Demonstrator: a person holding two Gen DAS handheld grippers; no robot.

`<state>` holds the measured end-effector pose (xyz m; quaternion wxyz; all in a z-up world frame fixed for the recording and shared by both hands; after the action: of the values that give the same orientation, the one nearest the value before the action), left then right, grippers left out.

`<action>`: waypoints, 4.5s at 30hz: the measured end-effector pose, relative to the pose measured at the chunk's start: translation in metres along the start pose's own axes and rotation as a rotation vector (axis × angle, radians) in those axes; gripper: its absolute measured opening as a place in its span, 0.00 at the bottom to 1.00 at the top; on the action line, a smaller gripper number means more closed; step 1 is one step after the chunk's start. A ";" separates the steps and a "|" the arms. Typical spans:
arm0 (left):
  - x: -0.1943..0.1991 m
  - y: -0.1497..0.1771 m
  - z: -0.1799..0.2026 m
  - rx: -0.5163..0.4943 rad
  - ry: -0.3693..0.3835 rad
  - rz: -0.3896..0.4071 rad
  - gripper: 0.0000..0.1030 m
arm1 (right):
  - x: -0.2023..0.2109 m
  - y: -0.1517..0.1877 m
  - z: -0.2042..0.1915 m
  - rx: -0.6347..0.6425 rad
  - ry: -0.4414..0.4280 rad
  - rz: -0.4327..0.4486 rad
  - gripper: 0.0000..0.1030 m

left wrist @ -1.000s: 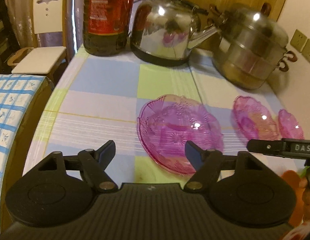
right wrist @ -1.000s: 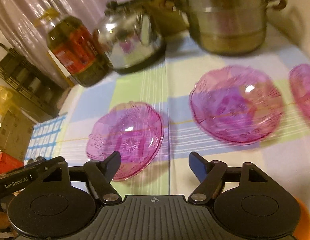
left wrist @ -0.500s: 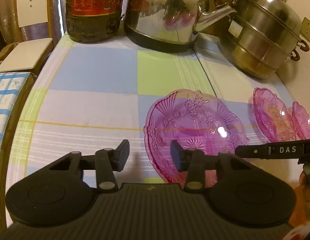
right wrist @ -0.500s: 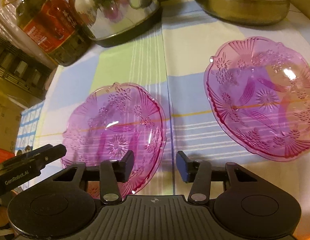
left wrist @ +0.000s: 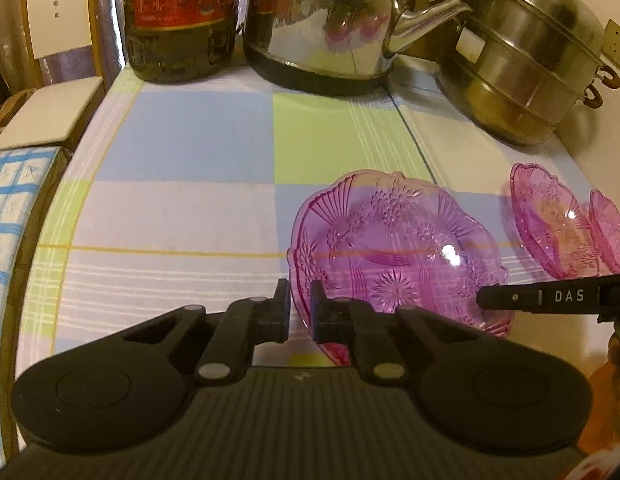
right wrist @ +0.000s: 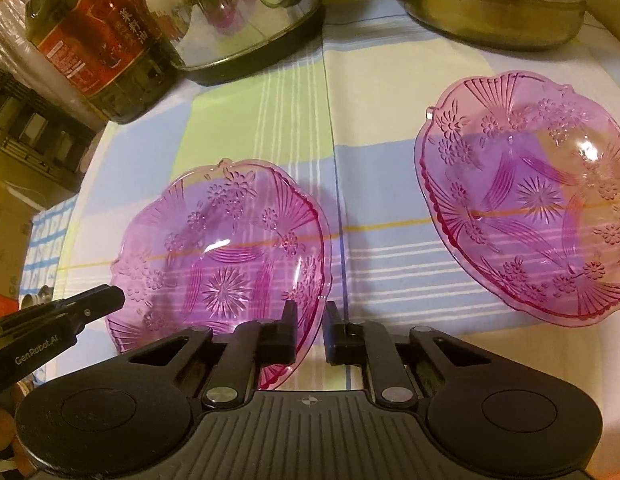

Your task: Organize plates and bowls

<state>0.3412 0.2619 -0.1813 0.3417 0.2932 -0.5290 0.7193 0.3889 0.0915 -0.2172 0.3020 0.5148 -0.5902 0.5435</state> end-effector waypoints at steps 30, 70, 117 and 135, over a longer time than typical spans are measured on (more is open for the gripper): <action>0.001 -0.065 0.270 -0.261 0.205 0.063 0.08 | 0.180 -0.008 0.206 -0.249 0.111 0.246 0.12; -0.183 -0.051 0.403 -0.409 0.305 -0.066 0.08 | 0.118 -0.013 0.390 -0.419 0.354 0.250 0.13; -0.075 -0.057 0.360 -0.314 0.257 0.021 0.31 | 0.186 0.007 0.329 -0.322 0.289 0.347 0.44; -0.032 -0.062 0.244 -0.212 0.131 0.048 0.48 | 0.178 0.016 0.250 -0.256 0.171 0.299 0.44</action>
<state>0.4248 0.0347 -0.1064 0.3874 0.1951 -0.5856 0.6848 0.3735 -0.1982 -0.1165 0.3298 0.3308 -0.6965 0.5447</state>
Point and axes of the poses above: each gripper's, at about its wrist camera, not at the fingertips, and x roughly against the way its jaws point, z to its right, y to its underside, the point moved 9 cm from there along -x, roughly the way its jaws point, and after that the axes turned 10 degrees about y, right-handed, at the moved point
